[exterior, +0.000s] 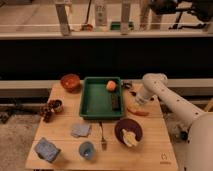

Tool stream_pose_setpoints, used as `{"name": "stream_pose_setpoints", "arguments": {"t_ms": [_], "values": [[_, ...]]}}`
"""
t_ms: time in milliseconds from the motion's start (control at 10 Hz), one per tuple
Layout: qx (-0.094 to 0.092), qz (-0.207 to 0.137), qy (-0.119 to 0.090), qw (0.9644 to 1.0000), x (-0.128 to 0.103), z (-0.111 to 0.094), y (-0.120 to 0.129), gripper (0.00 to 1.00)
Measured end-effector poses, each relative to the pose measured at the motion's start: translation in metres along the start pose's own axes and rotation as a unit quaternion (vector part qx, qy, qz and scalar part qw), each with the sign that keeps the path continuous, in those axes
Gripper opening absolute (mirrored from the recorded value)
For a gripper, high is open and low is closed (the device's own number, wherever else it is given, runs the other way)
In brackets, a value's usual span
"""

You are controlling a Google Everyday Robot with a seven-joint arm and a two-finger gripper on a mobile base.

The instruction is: Place pepper in table surface

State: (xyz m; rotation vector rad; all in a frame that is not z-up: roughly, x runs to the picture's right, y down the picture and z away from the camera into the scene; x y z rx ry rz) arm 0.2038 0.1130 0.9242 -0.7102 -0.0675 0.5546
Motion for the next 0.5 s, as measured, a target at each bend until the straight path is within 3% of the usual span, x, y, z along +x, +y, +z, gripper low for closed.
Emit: {"name": "stream_pose_setpoints", "arguments": {"t_ms": [200,500], "values": [[-0.006,-0.003,0.005,1.0,0.0005,0.0045,0.0027,0.36],[-0.009,-0.007,0.008,0.9999,0.0004,0.007,0.004,0.05]]}}
